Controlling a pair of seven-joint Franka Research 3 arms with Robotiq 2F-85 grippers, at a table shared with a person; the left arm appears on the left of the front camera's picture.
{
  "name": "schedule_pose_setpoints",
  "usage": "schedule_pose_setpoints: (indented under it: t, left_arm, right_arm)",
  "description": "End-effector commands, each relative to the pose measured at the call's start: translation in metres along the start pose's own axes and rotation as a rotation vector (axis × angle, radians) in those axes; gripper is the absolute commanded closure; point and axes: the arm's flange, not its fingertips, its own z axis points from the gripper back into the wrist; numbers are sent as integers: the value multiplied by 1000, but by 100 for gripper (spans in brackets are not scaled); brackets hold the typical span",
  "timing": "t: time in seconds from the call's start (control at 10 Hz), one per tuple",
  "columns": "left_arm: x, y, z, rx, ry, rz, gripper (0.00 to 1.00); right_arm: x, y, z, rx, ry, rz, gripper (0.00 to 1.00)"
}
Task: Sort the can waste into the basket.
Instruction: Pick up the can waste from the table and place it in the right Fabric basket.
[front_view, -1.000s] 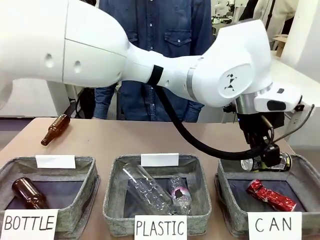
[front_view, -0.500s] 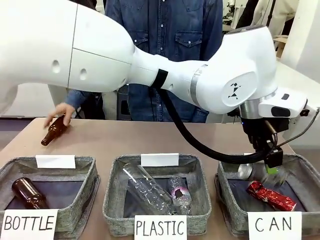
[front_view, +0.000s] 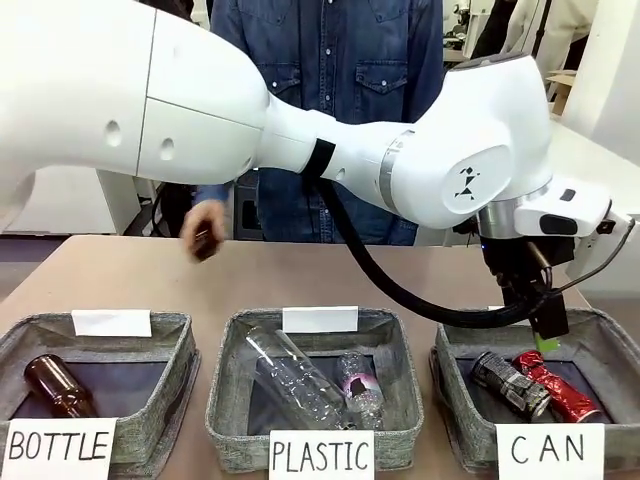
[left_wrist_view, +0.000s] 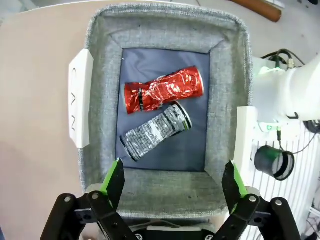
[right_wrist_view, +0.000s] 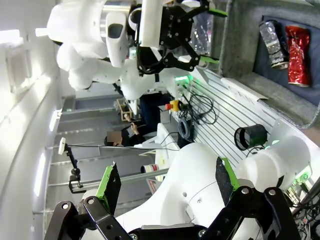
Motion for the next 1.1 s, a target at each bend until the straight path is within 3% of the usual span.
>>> schedule_pose_setpoints:
  t: [0.0, 0.2, 0.4, 0.6, 0.7, 0.9, 1.0]
  left_arm:
    - [-12, -8, 12, 2, 12, 40, 0]
    - [-40, -38, 77, 21, -1, 52, 0]
    - [-98, -87, 162, 38, -29, 94, 0]
    - [-171, -142, 228, 138, -79, 184, 0]
    - [-212, -149, 256, 172, -108, 294, 0]
    - [-300, -133, 299, 19, -191, 425, 0]
    - [-348, -116, 315, -24, -228, 551, 0]
  right_arm:
    - [0, 3, 1, 12, -8, 9, 0]
    - [13, 2, -8, 4, 57, 10, 0]
    - [52, 9, -32, -8, 171, 17, 0]
    - [97, 20, -65, 1, 275, 0, 0]
    - [115, 30, -87, -1, 304, 9, 0]
    - [142, 53, -131, 37, 357, 77, 0]
    - [154, 67, -155, 57, 388, 104, 0]
